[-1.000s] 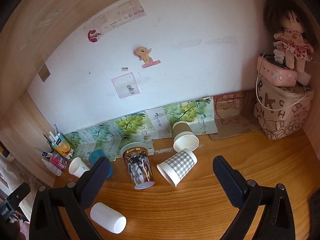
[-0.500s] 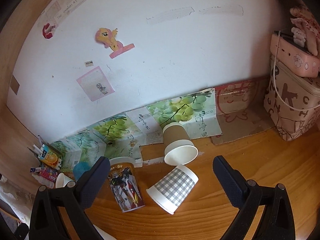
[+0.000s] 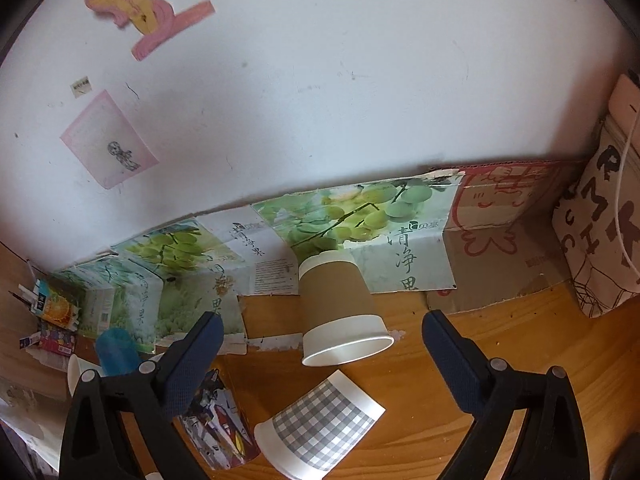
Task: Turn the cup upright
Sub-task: 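Close the right gripper around the brown-sleeved cup's body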
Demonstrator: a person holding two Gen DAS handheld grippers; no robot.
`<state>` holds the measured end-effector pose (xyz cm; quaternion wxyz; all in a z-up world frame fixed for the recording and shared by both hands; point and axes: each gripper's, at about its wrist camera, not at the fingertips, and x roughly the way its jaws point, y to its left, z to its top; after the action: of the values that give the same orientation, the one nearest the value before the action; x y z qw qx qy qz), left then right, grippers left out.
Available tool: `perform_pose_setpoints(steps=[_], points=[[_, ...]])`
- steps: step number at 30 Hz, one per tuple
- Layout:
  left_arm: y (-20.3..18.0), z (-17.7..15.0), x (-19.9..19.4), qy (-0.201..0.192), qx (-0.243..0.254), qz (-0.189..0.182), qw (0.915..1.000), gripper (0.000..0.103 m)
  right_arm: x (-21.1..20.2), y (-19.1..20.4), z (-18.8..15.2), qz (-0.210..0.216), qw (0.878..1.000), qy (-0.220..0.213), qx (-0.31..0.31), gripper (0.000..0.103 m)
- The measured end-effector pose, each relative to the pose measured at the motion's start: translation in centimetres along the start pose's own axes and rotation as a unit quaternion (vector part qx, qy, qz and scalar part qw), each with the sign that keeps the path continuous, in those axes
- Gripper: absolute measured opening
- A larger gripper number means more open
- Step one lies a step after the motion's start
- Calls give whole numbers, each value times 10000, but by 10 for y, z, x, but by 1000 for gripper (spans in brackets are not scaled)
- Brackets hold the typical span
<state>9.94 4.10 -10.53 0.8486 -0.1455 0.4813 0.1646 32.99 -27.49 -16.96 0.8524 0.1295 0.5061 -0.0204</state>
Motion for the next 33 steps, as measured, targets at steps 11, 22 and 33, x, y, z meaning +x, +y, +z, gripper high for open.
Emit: perform_pose_setpoints(steps=[11, 22, 33], points=[[8, 3, 3, -8, -262, 141, 9996, 102, 51, 2, -1, -127, 9958, 900, 83, 96], [3, 9, 12, 100, -262, 150, 9995, 102, 78, -3, -3, -288, 9914, 1269, 119, 91], [-2, 14, 20, 124, -327, 162, 9993, 102, 97, 0, -9, -314, 9884, 1479, 115, 76]])
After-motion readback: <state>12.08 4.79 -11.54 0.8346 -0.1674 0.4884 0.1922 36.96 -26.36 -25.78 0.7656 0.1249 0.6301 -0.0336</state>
